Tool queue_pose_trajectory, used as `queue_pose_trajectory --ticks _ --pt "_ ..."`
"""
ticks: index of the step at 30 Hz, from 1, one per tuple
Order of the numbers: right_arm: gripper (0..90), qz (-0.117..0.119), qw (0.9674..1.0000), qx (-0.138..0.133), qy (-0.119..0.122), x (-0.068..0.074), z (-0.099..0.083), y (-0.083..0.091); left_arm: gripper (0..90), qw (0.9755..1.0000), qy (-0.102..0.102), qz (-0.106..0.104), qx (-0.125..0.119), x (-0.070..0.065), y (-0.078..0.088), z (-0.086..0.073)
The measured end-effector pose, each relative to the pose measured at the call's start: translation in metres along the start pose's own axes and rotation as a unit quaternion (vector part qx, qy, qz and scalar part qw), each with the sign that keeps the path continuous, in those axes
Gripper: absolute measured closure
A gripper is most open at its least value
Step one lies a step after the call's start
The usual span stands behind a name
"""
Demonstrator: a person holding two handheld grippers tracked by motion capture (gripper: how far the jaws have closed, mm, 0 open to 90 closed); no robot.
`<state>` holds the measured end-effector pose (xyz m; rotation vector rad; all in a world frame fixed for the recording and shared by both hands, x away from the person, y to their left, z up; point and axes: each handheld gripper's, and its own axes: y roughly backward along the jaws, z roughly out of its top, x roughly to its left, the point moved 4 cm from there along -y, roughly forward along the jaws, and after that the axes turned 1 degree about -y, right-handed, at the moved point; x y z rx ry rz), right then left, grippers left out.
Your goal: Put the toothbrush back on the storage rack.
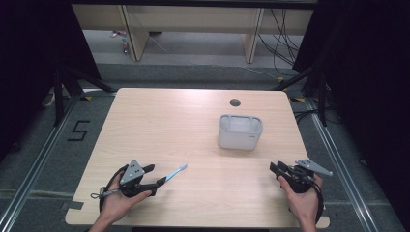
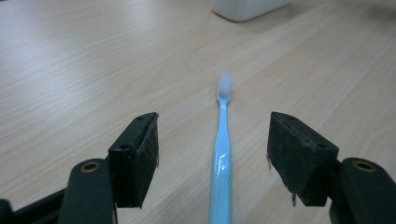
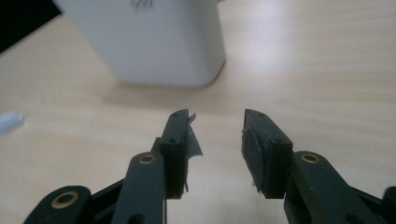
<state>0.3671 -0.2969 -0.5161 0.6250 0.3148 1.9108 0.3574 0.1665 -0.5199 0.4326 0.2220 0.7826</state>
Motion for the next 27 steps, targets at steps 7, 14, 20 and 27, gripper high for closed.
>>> queue_pose_trajectory --ticks 7,14,20,27 --pt "54.9 -0.045 0.9973 0.018 0.056 0.008 -0.003 -0.007 37.9 0.9987 -0.007 -0.017 0.047 -0.002 0.003 0.009" --pt "57.5 -0.065 0.9944 0.011 0.083 0.011 -0.005 -0.006 38.9 0.9924 0.01 -0.013 0.122 -0.002 0.01 0.023" --pt "54.1 -0.055 0.9963 0.023 0.062 0.016 -0.008 -0.008 41.8 0.9822 -0.004 -0.03 0.185 -0.003 0.004 0.036" --pt "52.3 -0.041 0.9966 0.03 0.065 0.016 -0.01 -0.013 47.4 0.9609 -0.055 -0.049 0.267 -0.005 -0.01 0.041"
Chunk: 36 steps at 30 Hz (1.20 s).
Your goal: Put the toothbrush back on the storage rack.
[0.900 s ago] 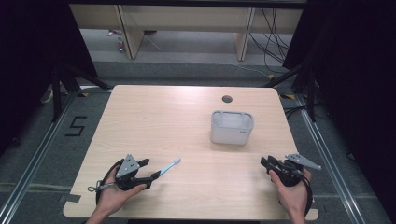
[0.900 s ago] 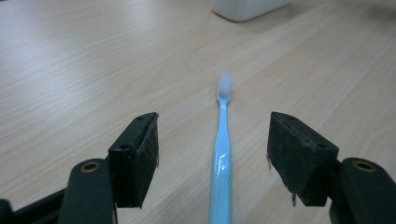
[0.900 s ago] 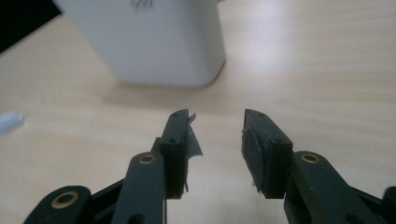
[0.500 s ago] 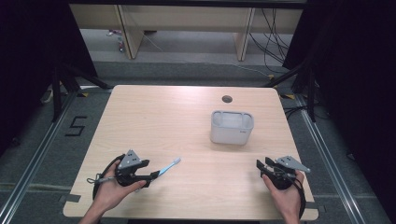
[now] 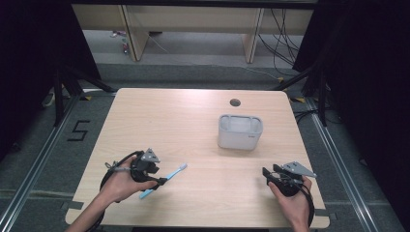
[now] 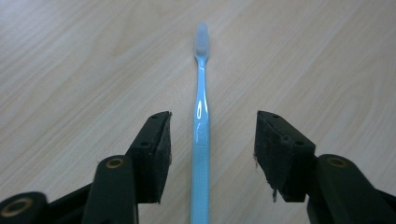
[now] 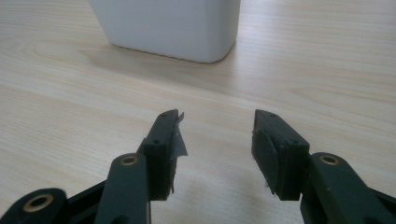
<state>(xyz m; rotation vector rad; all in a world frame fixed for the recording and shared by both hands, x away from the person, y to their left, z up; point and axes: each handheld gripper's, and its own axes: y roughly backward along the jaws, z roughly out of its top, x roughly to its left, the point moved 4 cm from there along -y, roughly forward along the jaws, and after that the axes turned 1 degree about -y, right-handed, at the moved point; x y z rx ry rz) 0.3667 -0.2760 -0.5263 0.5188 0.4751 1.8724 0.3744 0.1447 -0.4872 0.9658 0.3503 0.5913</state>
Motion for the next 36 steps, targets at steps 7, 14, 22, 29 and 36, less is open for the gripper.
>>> queue_pose_trajectory --ticks 7,14,22,29,36 --pt "55.7 -0.008 0.9993 0.021 -0.029 0.004 0.001 0.006 56.1 0.9925 -0.033 0.008 0.118 0.002 -0.011 0.01" --pt "56.7 -0.004 0.9994 0.023 -0.024 0.007 0.002 0.005 65.4 0.9838 -0.05 -0.001 0.173 0.003 -0.023 0.015" --pt "56.8 -0.004 0.9999 0.014 0.005 0.006 0.004 0.004 67.6 0.9768 -0.053 -0.008 0.207 0.001 -0.032 0.018" --pt "56.8 -0.005 0.9999 0.014 0.008 0.007 0.005 0.005 71.1 0.9725 -0.059 -0.014 0.225 0.005 -0.041 0.016" --pt "56.8 0.01 0.9999 0.012 0.007 0.009 0.005 0.001 73.8 0.9703 -0.064 -0.021 0.232 0.005 -0.043 0.016"
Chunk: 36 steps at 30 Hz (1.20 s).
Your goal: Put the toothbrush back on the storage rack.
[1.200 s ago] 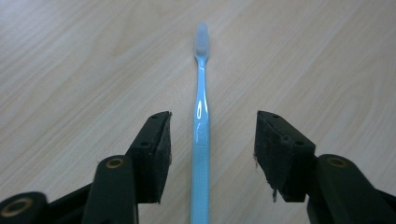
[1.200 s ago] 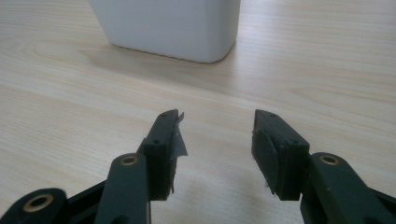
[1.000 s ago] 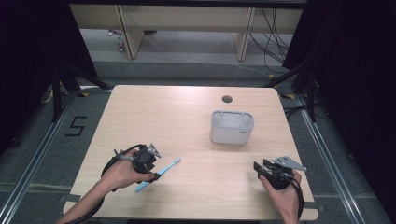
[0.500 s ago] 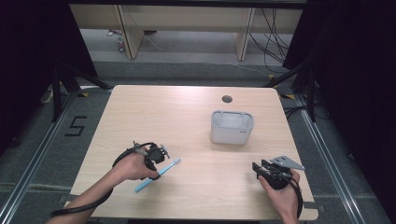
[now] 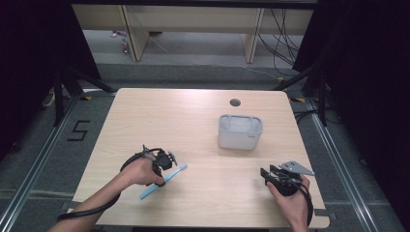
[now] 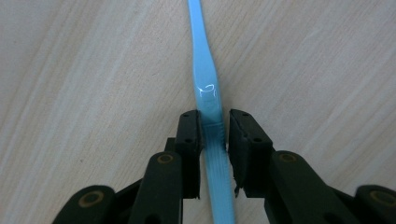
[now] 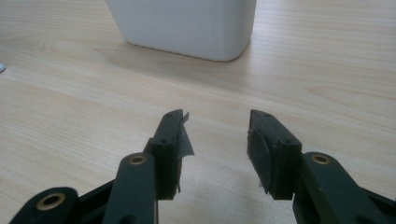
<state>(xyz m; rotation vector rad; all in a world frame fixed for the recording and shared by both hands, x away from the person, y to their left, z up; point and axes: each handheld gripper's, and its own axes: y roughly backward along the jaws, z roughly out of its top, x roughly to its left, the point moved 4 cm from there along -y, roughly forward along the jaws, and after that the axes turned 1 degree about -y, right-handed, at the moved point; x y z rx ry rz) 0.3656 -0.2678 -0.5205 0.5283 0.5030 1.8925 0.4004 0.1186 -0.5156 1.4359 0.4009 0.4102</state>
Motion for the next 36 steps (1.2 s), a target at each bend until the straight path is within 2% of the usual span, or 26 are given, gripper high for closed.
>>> queue_pose_trajectory --ticks 1,3,4,5,6,14,16,19,22,23,25,26,27,28,32,33,34,36 --pt "56.8 -0.001 0.9999 0.013 0.0 0.0 0.0 0.003 73.8 1.0 -0.002 0.001 0.0 0.0 0.0 0.0" --pt "56.7 -0.005 0.9999 0.013 -0.007 0.002 0.0 0.003 74.0 1.0 -0.007 0.004 -0.005 0.001 -0.002 0.0" --pt "56.7 -0.011 0.9999 0.009 0.007 0.0 0.0 0.004 74.1 1.0 -0.008 0.004 -0.001 0.001 -0.002 0.0" --pt "56.7 -0.011 0.9999 0.009 0.007 0.0 0.0 0.004 74.1 0.9999 -0.01 0.003 -0.001 0.0 -0.002 0.0" --pt "56.7 0.001 0.9999 0.01 -0.003 0.002 0.0 0.003 74.4 0.9999 -0.011 0.004 0.0 0.0 -0.002 0.0" --pt "56.4 0.001 0.9999 0.011 -0.005 0.003 0.0 0.003 77.9 0.9995 -0.028 0.007 0.011 0.001 -0.002 0.001" --pt "56.1 0.006 1.0 0.0 -0.004 0.003 0.0 0.0 78.0 0.9994 -0.033 0.012 0.009 0.0 -0.003 0.002" --pt "56.0 0.005 1.0 0.008 -0.003 0.004 0.0 0.001 78.4 0.9988 -0.044 0.018 0.011 -0.002 -0.002 0.002" --pt "55.7 0.001 1.0 0.009 0.003 0.004 0.0 0.002 78.5 0.9988 -0.046 0.017 0.003 -0.002 -0.002 0.001" --pt "55.4 -0.002 0.9999 0.001 0.015 0.003 0.0 0.001 78.5 0.9989 -0.045 0.016 -0.006 -0.002 -0.001 0.0" --pt "55.1 0.003 0.9999 -0.003 0.015 0.005 0.001 0.0 78.6 0.9988 -0.046 0.016 -0.009 -0.001 0.001 0.001" --pt "55.1 0.003 0.9999 -0.003 0.015 0.005 0.001 0.0 78.6 0.9986 -0.044 0.019 -0.021 0.0 0.002 0.001" --pt "55.0 0.006 0.9999 0.013 -0.004 0.009 -0.001 0.001 78.6 0.9986 -0.042 0.021 -0.025 0.0 0.004 0.0" --pt "54.9 0.011 0.9998 0.001 0.015 0.007 0.0 -0.002 78.6 0.9985 -0.039 0.022 -0.03 -0.001 0.005 0.0" --pt "54.2 0.001 0.9997 -0.001 0.026 0.008 0.0 -0.003 78.6 0.9979 -0.038 0.022 -0.047 -0.002 0.01 -0.001" --pt "54.1 0.004 0.9997 0.004 0.025 0.008 0.0 -0.003 78.6 0.9978 -0.036 0.022 -0.051 -0.002 0.011 -0.002" --pt "54.0 0.013 0.9998 0.008 0.014 0.01 -0.001 -0.003 78.6 0.9972 -0.035 0.024 -0.062 -0.002 0.013 -0.004" --pt "53.9 0.017 0.9998 0.0 0.011 0.011 -0.001 -0.004 78.6 0.9967 -0.034 0.025 -0.07 -0.002 0.014 -0.004"
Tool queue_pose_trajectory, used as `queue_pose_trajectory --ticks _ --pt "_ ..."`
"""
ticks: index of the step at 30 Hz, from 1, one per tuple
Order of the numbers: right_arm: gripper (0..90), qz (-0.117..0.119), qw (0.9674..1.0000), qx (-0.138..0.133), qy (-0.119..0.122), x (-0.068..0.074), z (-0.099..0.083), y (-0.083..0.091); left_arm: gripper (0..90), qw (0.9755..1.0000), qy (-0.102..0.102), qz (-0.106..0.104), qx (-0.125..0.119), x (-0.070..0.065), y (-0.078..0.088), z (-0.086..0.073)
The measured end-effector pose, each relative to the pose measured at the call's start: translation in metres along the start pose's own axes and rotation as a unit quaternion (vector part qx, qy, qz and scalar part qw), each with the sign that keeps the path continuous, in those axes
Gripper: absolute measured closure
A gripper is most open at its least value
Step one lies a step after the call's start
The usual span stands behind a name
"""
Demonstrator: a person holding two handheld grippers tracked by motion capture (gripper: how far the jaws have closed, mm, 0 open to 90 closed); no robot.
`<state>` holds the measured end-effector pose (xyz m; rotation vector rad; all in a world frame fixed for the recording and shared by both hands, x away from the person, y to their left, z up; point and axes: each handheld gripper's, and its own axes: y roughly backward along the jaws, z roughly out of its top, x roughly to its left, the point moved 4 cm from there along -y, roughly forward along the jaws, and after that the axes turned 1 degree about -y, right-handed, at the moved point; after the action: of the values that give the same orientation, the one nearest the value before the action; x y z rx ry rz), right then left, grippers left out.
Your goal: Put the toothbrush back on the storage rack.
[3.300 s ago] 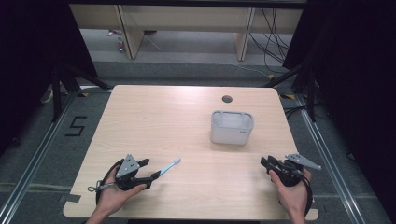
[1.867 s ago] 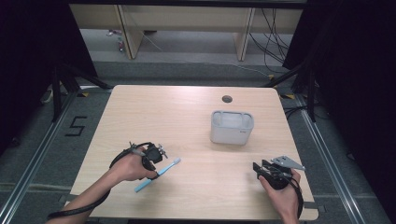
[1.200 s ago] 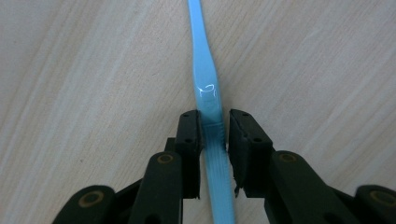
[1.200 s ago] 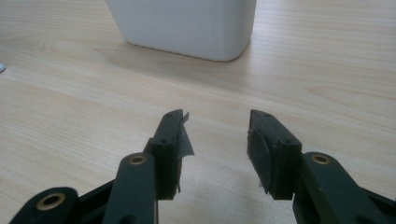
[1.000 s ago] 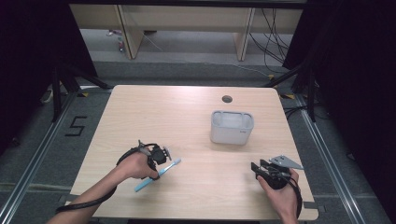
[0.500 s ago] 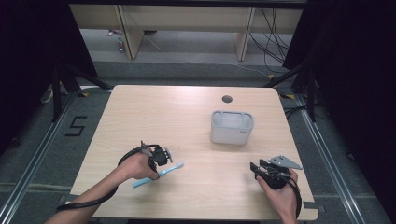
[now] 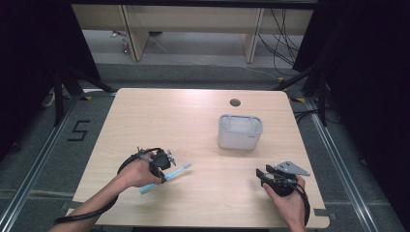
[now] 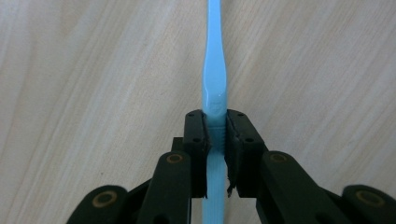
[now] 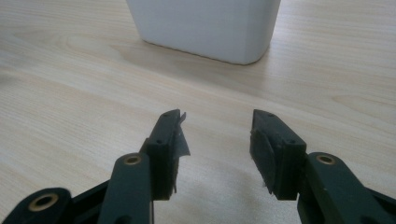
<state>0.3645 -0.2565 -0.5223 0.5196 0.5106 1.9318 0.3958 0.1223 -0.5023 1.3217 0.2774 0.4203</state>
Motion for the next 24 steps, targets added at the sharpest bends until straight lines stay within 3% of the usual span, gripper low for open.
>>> queue_pose_trajectory --ticks 4,10,11,12,13,14,15,17,18,20,21,23,24 --pt "53.9 -0.001 1.0 -0.001 0.001 -0.001 0.0 0.0 78.6 0.9991 0.018 0.001 -0.04 0.0 0.005 -0.003" --pt "53.6 -0.002 1.0 0.002 0.002 0.0 0.0 0.001 78.6 0.9976 0.021 0.006 -0.066 0.004 0.01 -0.008" --pt "53.5 -0.006 1.0 -0.005 0.005 -0.001 0.0 0.0 78.6 0.9967 0.03 0.007 -0.075 0.004 0.011 -0.009" --pt "53.4 -0.01 0.9998 -0.009 0.012 -0.002 0.001 0.001 78.6 0.9968 0.023 0.01 -0.076 0.005 0.012 -0.01" --pt "53.1 -0.007 0.9999 -0.003 -0.009 0.002 0.0 0.001 78.6 0.9963 0.024 0.009 -0.082 0.005 0.013 -0.01" --pt "52.9 -0.01 0.9998 -0.011 0.013 -0.001 0.001 0.0 78.6 0.995 0.026 0.014 -0.095 0.005 0.016 -0.011" --pt "52.8 -0.006 0.9999 -0.01 0.012 0.0 0.0 -0.001 78.6 0.995 0.026 0.014 -0.095 0.005 0.016 -0.011" --pt "52.5 -0.003 0.9999 -0.008 0.008 0.002 0.0 0.0 78.6 0.9927 0.032 0.019 -0.115 0.005 0.018 -0.012" --pt "52.4 -0.005 0.9999 -0.007 0.009 0.002 0.0 0.0 78.6 0.9898 0.042 0.024 -0.134 0.006 0.02 -0.013" --pt "52.2 -0.004 1.0 -0.006 -0.001 0.005 0.0 -0.001 78.6 0.989 0.041 0.027 -0.139 0.007 0.021 -0.013" --pt "52.0 -0.005 0.9998 -0.013 0.017 0.002 0.001 -0.002 78.6 0.9876 0.047 0.028 -0.147 0.007 0.022 -0.014" --pt "51.9 -0.005 0.9998 -0.01 0.016 0.004 0.0 -0.002 78.6 0.9842 0.048 0.033 -0.167 0.009 0.024 -0.014" --pt "51.9 -0.004 0.9999 -0.004 0.015 0.004 0.0 -0.002 78.6 0.9842 0.048 0.033 -0.167 0.009 0.024 -0.014"
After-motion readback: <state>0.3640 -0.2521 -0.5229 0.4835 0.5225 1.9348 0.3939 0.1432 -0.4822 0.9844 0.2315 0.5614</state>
